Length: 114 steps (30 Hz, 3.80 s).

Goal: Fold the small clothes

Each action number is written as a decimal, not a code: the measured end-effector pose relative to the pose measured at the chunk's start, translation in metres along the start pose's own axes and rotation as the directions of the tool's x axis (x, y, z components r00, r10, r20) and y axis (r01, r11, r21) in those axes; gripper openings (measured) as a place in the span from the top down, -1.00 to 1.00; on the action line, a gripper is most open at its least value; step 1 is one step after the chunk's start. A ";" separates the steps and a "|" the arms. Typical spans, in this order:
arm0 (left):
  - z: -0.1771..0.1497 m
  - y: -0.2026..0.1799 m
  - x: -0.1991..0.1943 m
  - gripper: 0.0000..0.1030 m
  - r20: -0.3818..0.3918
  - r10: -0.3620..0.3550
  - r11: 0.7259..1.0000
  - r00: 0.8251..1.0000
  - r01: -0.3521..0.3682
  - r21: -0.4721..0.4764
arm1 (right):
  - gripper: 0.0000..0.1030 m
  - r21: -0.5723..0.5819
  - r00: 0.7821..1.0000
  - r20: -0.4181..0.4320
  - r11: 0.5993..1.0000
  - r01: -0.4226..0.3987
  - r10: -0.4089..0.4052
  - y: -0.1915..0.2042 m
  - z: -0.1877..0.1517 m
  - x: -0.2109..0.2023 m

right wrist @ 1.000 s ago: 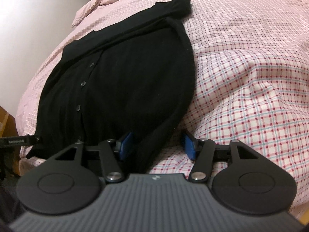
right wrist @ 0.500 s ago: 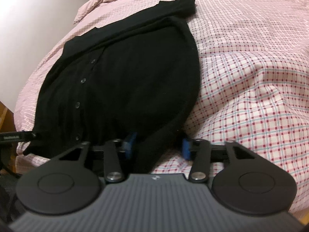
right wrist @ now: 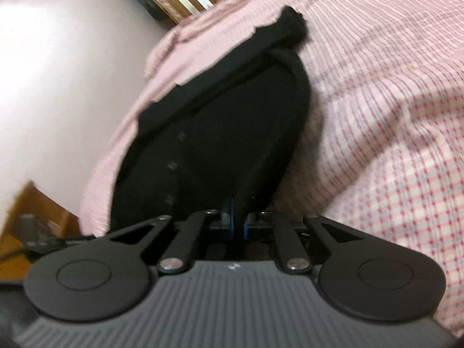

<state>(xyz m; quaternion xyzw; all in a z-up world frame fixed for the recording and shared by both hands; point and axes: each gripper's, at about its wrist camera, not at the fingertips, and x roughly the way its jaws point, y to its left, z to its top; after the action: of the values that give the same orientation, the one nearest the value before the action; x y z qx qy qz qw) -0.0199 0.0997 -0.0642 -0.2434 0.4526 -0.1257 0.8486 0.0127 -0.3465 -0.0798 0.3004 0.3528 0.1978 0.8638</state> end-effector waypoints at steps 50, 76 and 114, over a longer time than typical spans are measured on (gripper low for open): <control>0.240 -0.023 0.122 0.83 0.323 0.156 0.986 0.933 -0.164 -0.002 | 0.85 0.075 0.947 0.253 0.980 0.186 -0.200 -0.053 0.188 0.180; 0.203 -0.069 0.061 0.05 0.314 0.066 0.992 0.947 -0.097 0.084 | -0.04 0.035 0.973 0.191 0.992 0.125 -0.129 -0.016 0.159 0.110; 0.289 -0.061 0.107 -0.05 0.392 0.166 0.978 0.905 -0.202 0.054 | -0.04 0.122 0.946 0.303 0.989 0.081 -0.115 -0.032 0.222 0.158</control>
<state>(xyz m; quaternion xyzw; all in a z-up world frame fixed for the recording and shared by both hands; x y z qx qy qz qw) 0.2802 0.0879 0.0290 -0.1795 0.2912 -0.0158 0.9395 0.2850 -0.3668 -0.0519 0.3558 0.2377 0.0858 0.8998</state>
